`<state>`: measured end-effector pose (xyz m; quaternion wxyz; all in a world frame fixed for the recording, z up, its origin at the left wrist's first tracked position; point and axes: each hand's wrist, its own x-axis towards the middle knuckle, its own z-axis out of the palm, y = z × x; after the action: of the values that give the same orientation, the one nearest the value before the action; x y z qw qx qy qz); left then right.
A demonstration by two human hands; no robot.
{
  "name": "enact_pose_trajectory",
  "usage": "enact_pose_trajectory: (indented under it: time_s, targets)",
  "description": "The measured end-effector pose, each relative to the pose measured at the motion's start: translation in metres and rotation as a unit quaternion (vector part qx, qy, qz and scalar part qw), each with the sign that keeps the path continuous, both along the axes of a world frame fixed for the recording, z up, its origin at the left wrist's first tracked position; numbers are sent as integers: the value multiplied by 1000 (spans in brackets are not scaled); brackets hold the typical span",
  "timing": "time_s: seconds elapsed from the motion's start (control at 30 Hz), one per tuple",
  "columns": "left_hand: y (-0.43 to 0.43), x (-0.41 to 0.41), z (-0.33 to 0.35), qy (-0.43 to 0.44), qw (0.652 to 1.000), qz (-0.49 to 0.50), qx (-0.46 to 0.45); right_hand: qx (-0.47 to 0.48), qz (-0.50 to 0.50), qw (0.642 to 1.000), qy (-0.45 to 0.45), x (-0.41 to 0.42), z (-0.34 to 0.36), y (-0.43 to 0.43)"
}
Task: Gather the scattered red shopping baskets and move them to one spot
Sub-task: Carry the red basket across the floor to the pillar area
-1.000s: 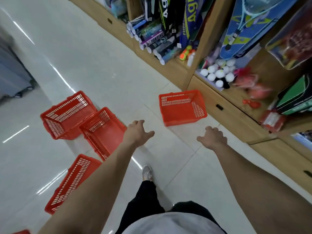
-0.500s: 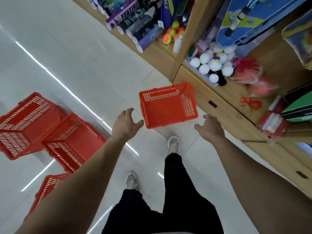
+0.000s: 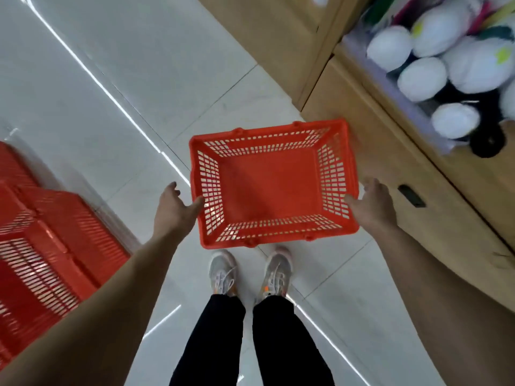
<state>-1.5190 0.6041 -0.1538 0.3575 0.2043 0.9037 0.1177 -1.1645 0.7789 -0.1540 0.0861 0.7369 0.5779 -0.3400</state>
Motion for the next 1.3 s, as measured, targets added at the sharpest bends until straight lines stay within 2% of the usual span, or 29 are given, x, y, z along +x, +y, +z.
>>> enact_pose_trajectory:
  time_s: [0.1, 0.23, 0.37, 0.47, 0.63, 0.73, 1.0, 1.17, 1.3]
  targets:
    - [11, 2, -67, -9, 999, 51, 7, 12, -11, 1000, 4, 12, -67, 17]
    - [10, 10, -116, 10, 996, 69, 64, 36, -56, 995, 79, 10, -120, 22]
    - [4, 14, -120, 63, 993, 62, 74, 79, -73, 990, 86, 4, -129, 15]
    - [-6, 9, -96, 76, 991, 73, 80, 88, -66, 990, 93, -1, -101, 8]
    - [-43, -14, -2, 76, 986, 96, 113, 68, -41, 990, 114, -23, -5, -5]
    - [-72, -34, 90, 83, 978, 115, 152, 73, -5, 989, 131, -45, 80, -16]
    - [-194, -82, 325, 143, 949, 224, 172, 118, 152, 968, 158, -125, 287, -47]
    - [-292, -55, 420, 195, 908, 337, 155, 84, 224, 947, 214, -198, 377, -85]
    - [-375, 3, 474, 229, 844, 464, 139, 64, 321, 907, 266, -253, 440, -132]
